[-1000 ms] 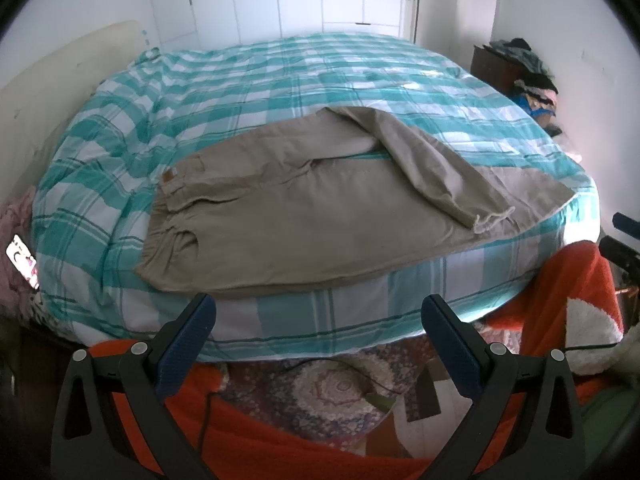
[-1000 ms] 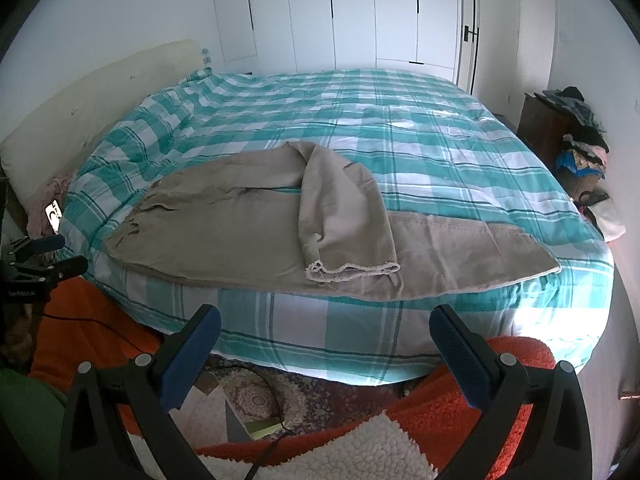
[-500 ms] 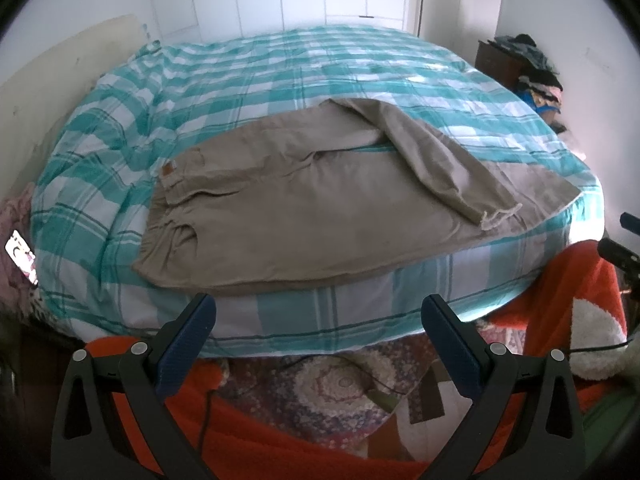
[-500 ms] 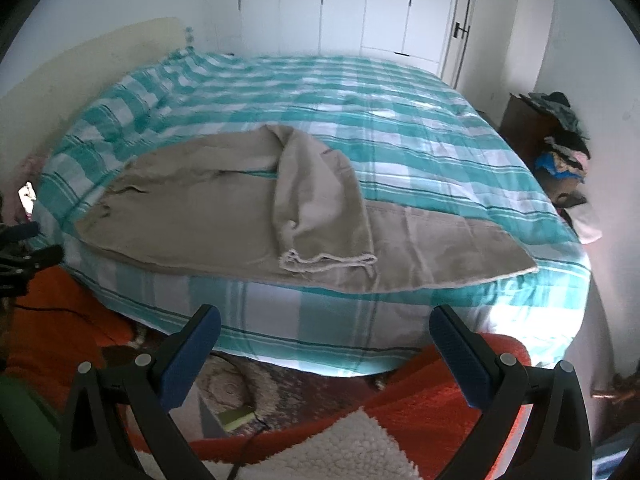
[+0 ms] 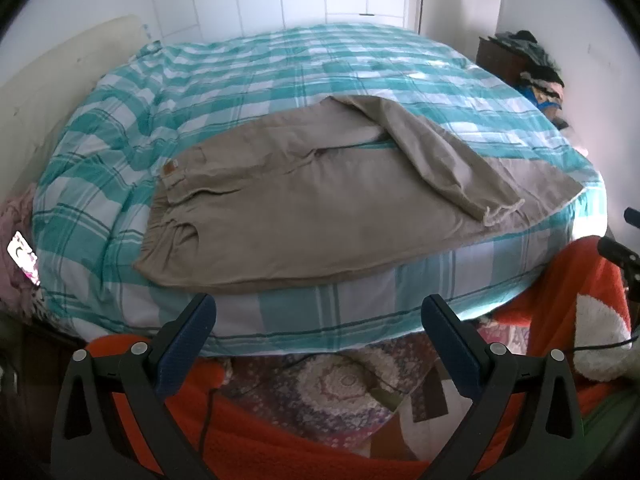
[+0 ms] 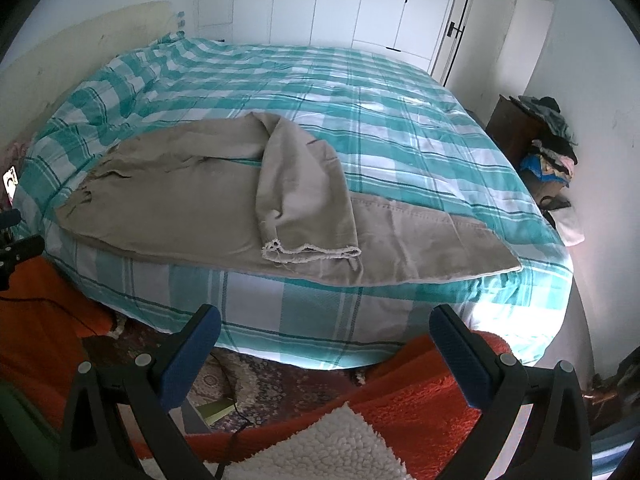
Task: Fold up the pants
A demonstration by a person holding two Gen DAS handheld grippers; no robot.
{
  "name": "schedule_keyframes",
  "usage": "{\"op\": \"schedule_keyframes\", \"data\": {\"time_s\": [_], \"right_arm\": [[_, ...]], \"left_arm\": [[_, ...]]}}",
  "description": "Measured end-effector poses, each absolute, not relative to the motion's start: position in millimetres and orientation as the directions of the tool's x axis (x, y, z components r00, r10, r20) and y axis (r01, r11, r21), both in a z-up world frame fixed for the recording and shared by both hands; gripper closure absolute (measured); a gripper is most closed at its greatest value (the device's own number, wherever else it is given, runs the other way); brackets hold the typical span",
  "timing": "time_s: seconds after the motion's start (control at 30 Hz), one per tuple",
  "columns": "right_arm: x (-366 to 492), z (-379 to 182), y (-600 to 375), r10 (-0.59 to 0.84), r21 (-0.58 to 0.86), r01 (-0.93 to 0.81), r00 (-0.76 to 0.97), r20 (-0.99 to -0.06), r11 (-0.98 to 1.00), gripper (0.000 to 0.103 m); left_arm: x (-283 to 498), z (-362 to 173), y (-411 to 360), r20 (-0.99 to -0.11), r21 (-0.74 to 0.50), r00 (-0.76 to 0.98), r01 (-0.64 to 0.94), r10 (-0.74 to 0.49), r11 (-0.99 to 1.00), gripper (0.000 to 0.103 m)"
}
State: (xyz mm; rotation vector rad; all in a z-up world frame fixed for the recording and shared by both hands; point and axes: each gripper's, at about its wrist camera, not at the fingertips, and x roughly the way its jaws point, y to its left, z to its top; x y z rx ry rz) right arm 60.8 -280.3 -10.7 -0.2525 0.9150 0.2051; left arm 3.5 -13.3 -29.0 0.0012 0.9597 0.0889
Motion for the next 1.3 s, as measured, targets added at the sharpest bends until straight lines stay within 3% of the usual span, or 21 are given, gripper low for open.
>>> {"op": "schedule_keyframes", "data": {"time_s": [1.3], "right_arm": [[63.1,-19.5,-287.0,0.028,-0.147,-0.254,0.579,-0.815,0.956,0.000]], "left_arm": [[4.9,-33.7,-17.2,-0.825,0.043,0.561,-0.068,0.074,0.997,0.001]]}}
